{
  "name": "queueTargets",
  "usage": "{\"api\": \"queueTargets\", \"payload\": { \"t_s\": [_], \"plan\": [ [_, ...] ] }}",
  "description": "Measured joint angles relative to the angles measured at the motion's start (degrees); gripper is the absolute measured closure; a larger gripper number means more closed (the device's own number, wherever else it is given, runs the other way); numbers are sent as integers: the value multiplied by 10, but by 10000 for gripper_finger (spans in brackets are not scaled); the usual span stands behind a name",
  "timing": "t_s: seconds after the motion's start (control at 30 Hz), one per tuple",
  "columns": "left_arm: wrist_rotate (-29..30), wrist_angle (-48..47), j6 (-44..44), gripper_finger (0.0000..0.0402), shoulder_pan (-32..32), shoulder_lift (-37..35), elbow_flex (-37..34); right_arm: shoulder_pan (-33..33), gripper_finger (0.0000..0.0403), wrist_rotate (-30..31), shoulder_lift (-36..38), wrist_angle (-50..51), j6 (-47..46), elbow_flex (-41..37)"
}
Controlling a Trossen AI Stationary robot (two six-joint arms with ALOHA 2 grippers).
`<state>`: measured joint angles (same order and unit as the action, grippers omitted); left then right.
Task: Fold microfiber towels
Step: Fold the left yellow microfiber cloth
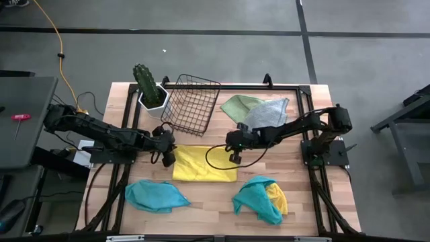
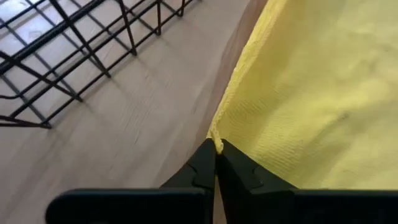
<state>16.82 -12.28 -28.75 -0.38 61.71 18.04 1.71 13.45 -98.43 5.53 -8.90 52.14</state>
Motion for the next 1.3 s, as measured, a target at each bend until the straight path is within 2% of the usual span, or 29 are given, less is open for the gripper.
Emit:
{"api": "queueTargets", "payload": {
  "t_s": [0.17, 0.37, 0.53, 0.83, 1.07, 1.17, 1.3],
  "plan": [
    [-1, -6, -1, 400, 0, 0, 0, 14, 403, 29, 7, 33, -17, 0],
    [5, -10, -8, 401, 0, 0, 0, 19, 403, 33, 7, 63, -42, 0],
    [34, -8, -13, 401, 0, -3, 0, 25, 403, 61, 25, 88, -48, 0],
    [58, -4, -25, 400, 0, -2, 0, 25, 403, 50, 43, 87, -62, 0],
    [82, 17, -11, 384, 0, -2, 0, 25, 402, 35, 43, 87, -71, 0],
    [94, 17, -10, 371, 0, -2, 0, 25, 392, 35, 43, 88, -76, 0],
    [95, 18, -3, 344, 0, -1, 0, 25, 349, 40, 43, 89, -71, 0]
  ]
}}
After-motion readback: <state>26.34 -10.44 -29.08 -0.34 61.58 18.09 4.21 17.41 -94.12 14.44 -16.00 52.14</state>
